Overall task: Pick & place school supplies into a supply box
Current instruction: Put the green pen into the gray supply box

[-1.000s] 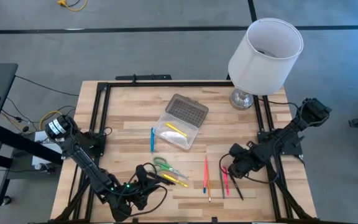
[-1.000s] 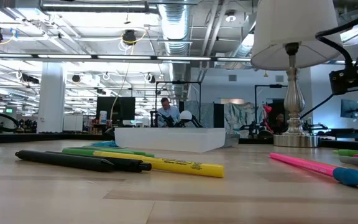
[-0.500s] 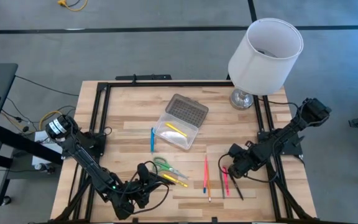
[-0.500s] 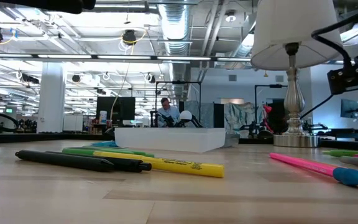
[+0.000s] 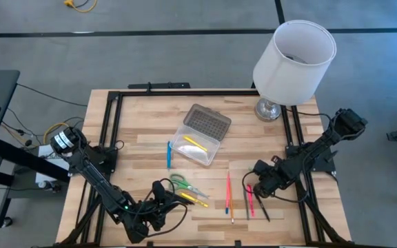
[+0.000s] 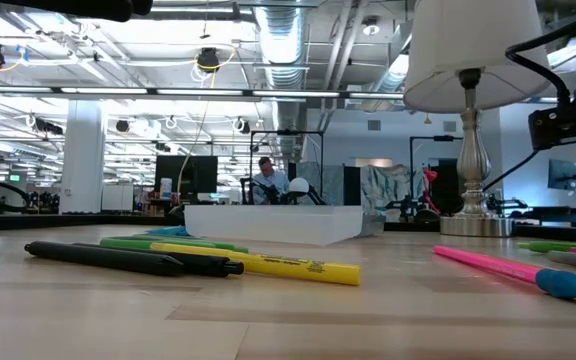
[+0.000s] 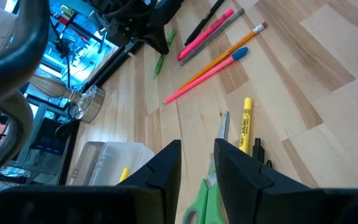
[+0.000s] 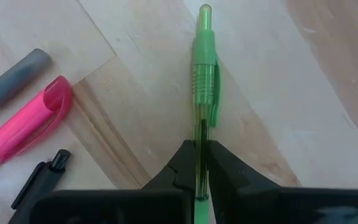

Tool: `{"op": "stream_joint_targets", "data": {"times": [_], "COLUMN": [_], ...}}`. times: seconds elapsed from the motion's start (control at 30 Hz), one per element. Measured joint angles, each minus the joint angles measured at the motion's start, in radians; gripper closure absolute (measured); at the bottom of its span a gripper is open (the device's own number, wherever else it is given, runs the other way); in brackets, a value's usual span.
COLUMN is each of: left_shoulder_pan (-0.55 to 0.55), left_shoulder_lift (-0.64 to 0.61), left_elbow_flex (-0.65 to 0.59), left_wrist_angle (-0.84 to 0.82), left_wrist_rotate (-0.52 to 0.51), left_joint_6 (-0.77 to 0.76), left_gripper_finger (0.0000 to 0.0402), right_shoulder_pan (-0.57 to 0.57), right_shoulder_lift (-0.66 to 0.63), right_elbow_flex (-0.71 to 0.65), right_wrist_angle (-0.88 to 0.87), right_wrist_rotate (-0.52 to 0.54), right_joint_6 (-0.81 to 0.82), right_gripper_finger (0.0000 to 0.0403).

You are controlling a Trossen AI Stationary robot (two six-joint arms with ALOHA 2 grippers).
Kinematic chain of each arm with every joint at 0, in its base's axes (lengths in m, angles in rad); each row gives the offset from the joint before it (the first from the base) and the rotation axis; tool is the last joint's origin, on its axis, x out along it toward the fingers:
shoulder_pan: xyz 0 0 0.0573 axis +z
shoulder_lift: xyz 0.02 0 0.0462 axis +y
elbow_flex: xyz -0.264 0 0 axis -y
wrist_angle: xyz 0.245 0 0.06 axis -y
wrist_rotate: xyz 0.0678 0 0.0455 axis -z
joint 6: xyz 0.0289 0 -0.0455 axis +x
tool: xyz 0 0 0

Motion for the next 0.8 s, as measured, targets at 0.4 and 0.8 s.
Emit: {"op": "stream_joint_targets", "data": {"times": [0.4,0.8], "left_shoulder_pan": [0.0,0.001], "left_shoulder_lift": [0.0,0.0], "left_elbow_flex": [0.0,0.0], "left_wrist_angle": [-0.022,-0.023], "left_wrist_rotate": [-0.001,-0.002], "left_joint_6": [-0.011,-0.012], "left_gripper_finger": [0.0311,0.0311], "right_shoulder_pan": [-0.01,-0.134], "right_shoulder_lift": [0.005,0.003], "right_elbow_flex": [0.084,0.222], "right_wrist_angle": [0.0,0.045], "right_wrist_rotate": [0.122,0.254], "right_joint_6": [-0.128,-0.398], "right_gripper_finger": [0.0397,0.0392]}}
